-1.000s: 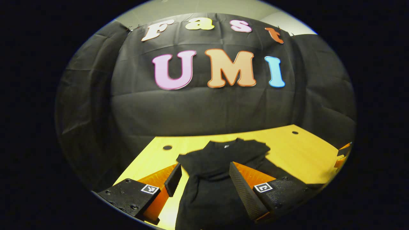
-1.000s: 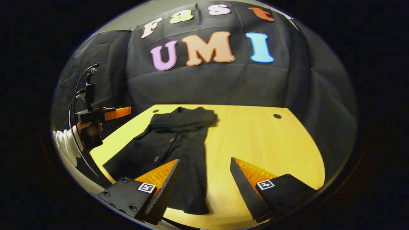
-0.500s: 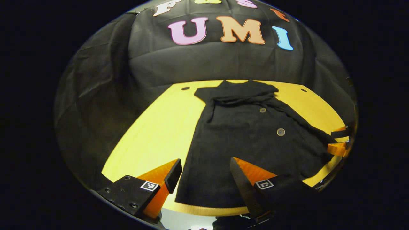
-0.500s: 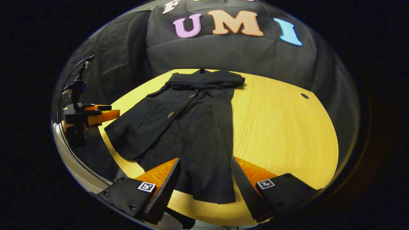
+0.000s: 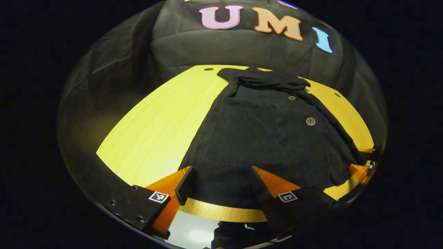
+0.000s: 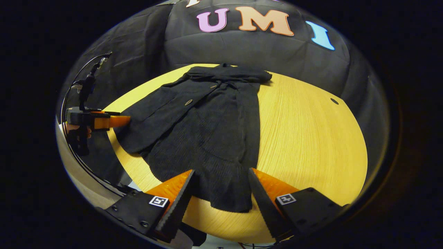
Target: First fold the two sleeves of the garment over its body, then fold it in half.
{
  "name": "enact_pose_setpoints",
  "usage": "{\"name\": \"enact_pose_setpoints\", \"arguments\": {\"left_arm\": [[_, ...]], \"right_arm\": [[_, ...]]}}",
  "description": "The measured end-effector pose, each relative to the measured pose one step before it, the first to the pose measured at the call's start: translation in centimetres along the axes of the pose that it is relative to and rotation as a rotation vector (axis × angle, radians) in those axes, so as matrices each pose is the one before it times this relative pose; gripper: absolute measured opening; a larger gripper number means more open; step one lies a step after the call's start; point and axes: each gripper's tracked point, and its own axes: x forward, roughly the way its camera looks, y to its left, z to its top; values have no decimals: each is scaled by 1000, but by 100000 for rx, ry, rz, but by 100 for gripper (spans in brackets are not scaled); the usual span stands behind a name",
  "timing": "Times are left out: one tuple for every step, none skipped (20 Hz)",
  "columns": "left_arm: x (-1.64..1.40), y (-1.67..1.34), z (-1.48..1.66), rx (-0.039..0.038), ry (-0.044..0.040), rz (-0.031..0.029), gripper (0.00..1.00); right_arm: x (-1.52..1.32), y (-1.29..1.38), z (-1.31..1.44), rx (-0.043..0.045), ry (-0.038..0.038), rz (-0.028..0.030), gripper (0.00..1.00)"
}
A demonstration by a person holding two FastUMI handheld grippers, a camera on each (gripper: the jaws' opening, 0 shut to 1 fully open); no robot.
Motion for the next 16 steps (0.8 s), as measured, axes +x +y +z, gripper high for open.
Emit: {"name": "enact_pose_setpoints", "arguments": {"left_arm": [[-300, -246, 263, -287, -1404, 355, 98], [317, 335, -95, -944, -38, 483, 95], [-121, -9, 35, -277, -85, 531, 93], [-61, -283, -170, 625, 257, -840, 87], [-122, -780, -75, 1342, 588, -1585, 82], [160, -763, 138, 1123, 0, -1768, 68], [97, -438, 32, 567, 696, -745, 54], [179, -228, 213, 485, -38, -886, 40], [128, -164, 127, 248, 757, -76, 32], [199, 51, -56, 130, 958, 584, 7], [-5, -53, 63, 830, 1469, 303, 5], [-23, 4, 85, 264, 999, -351, 1], [3, 145, 188, -1164, 741, -262, 0], [-25, 140, 157, -2332, 621, -291, 0], [-14, 168, 335, -2399, 258, -84, 0], [-52, 186, 555, -1829, -866, 67, 0]], "right_arm": [[214, 466, -60, 101, -169, 732, 95], [43, 451, 86, -268, -475, 207, 90], [75, 475, 15, -600, -98, 714, 78], [48, 620, 169, -164, -169, 703, 60], [93, 312, 230, 493, 552, 915, 46], [453, 316, 272, 1205, 504, 702, 32], [401, 240, 254, 1149, 988, 738, 26], [111, 134, 127, 790, 1180, 618, 17], [10, 34, 129, -32, 1194, 563, 15], [-148, 18, 196, -457, 389, -43, 13], [-175, 13, 331, -1204, 267, 105, 10], [-247, 18, 436, -1346, -596, -360, 9], [-372, 7, 827, -512, -1721, -107, 9], [-447, 23, 874, 239, -1835, 42, 10], [-327, -141, 1084, 433, -1921, -408, 9], [-51, -289, 1122, 226, -2014, -1056, 9]]}}
